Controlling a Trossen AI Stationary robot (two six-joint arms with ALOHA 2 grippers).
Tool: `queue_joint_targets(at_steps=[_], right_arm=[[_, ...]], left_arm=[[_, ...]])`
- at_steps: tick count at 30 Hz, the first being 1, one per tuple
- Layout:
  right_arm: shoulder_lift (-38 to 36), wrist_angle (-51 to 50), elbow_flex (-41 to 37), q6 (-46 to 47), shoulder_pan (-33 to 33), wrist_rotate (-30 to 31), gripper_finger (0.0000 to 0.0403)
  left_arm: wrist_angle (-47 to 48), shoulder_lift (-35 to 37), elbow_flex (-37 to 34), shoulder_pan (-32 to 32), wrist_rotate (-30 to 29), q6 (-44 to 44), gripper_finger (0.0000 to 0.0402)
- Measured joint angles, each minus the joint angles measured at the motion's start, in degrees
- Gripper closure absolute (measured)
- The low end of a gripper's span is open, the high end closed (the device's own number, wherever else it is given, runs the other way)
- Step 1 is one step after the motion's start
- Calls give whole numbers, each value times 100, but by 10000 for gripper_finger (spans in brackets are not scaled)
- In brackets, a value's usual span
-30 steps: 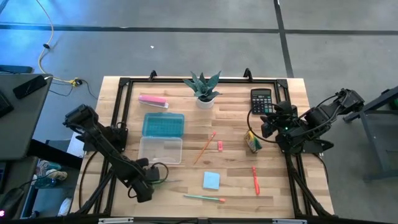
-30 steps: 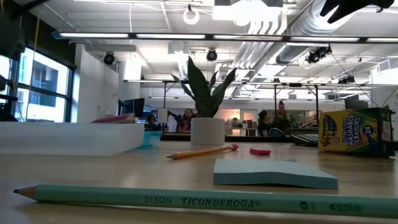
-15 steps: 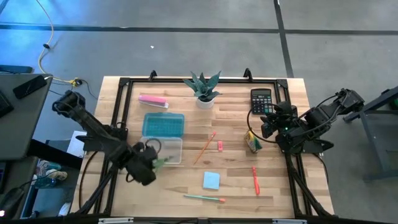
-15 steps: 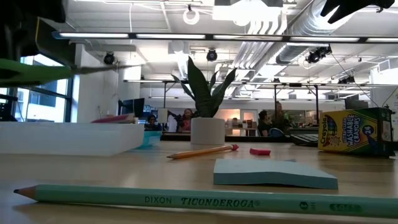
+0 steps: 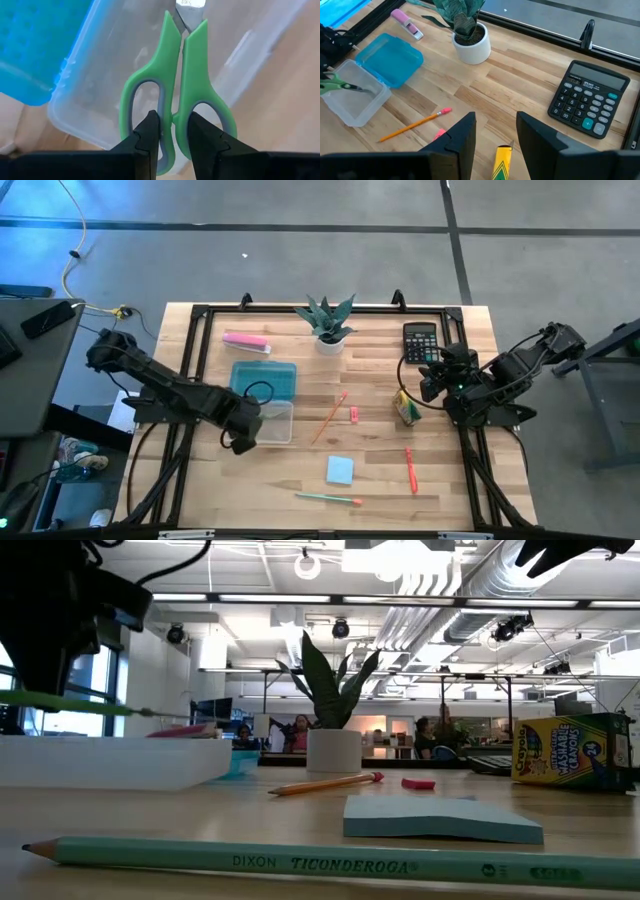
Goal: Pack school essentials
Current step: Put the green scissors into the blue supply box, then put the orange pen into the blue supply box
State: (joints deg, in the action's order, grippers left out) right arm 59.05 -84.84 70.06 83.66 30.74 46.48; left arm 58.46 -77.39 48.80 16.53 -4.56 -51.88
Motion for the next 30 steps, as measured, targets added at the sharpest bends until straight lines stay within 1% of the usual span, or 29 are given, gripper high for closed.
queue_joint_targets(at_steps=[4,9,14,19,25,30], right_arm=[[0,-1,0,2,0,0,269],[0,-2,-2,2,0,0,269],[2,-2,-2,2,0,0,269],[2,0,-2,2,0,0,269],[1,23,-2,2,0,-32,269],[0,74,-2,92,0,-318,269]], left_arm=[[199,-234,0,-156,144,151,332],[150,-468,2,-268,274,261,332],[97,-630,2,-400,488,254,323],[-64,-669,2,-544,520,-23,297],[-340,-622,5,-712,638,140,258],[-320,-518,7,-865,830,155,238]])
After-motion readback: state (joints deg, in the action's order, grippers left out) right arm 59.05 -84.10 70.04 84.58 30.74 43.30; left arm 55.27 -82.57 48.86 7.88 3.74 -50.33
